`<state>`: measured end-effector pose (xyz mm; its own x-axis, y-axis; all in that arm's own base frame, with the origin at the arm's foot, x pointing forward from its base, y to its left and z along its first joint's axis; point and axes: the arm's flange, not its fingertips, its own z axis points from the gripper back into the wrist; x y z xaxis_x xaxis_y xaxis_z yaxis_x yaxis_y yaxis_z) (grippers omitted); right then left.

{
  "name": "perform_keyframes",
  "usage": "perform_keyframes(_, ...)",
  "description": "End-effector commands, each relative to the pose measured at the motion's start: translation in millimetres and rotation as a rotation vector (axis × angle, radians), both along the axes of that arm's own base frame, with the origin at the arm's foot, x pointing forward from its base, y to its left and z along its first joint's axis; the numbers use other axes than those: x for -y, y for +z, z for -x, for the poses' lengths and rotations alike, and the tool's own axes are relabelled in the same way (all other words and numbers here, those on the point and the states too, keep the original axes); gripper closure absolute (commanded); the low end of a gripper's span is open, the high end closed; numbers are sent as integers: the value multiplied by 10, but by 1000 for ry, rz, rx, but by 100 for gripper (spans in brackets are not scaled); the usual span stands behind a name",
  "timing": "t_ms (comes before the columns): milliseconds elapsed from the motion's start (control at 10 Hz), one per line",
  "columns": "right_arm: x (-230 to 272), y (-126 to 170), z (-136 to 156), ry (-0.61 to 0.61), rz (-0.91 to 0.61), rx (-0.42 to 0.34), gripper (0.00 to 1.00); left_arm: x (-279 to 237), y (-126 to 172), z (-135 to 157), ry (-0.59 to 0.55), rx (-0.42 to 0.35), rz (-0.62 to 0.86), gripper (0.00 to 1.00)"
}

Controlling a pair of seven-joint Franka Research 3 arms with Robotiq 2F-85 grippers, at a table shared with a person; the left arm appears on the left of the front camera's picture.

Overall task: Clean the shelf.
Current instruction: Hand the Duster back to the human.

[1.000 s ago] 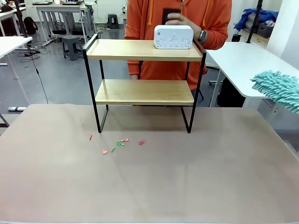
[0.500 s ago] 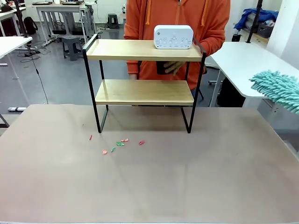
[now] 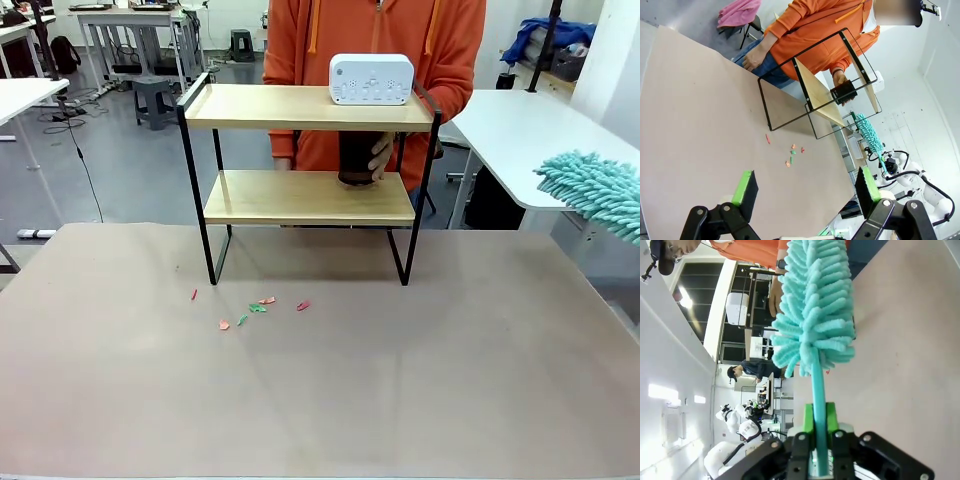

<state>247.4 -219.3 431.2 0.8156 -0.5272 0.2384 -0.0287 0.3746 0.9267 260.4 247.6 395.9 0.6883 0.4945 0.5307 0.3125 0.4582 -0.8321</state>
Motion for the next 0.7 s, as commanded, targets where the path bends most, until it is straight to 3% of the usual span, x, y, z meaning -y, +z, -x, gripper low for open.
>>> perform_keyframes(0, -8, 1, 5, 12, 6, 21, 88, 23, 7, -3, 5, 32, 5, 0)
perform_keyframes(100, 0, 0, 0, 0, 0, 0, 88, 0, 0, 0, 0, 0, 0, 0)
perform_keyframes(300, -175, 938, -132, 141, -53, 428, 88, 631, 852, -286, -212, 194, -38, 0)
perform_keyframes(400, -404, 1384, -90, 328, -45, 576, 88, 1024, 1218, -334, -319, 262, -57, 0)
perform_keyframes(600, -1093, 1739, 79, 775, 83, 677, 88, 1826, 1555, -298, -554, 307, -65, 0)
